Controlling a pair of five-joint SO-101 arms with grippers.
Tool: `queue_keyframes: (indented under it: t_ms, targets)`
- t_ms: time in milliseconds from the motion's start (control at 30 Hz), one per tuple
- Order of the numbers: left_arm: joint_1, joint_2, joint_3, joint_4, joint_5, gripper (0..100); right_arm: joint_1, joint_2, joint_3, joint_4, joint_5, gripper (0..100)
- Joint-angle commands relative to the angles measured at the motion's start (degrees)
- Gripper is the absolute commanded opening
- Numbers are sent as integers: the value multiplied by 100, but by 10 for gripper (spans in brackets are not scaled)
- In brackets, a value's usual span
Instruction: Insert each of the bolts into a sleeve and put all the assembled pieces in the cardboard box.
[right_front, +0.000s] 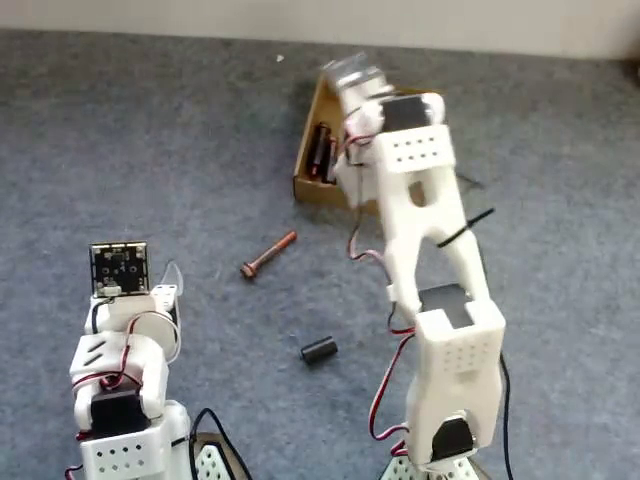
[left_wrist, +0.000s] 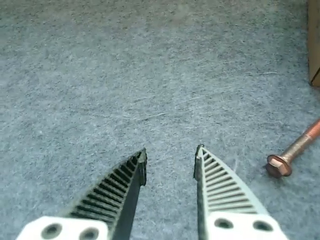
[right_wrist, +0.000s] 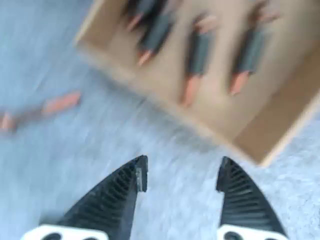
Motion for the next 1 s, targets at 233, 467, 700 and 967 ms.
queue_keyframes:
  t_ms: [233,467,700,967]
  targets:
    - [-259,4,-48,-141,-53,178,-1130,-1727,2044,242,1662,153]
    - [-470,4,-84,-132,-53,178,-1895,-3521,5393,-1200,2242,282]
    - [-470,4,-84,-123,-53,178,-2396,-4945,7996,-2659,2435,331]
    - [-462,4,-84,-123,-53,178,-2800,-5007,8884,-3547,2444,331]
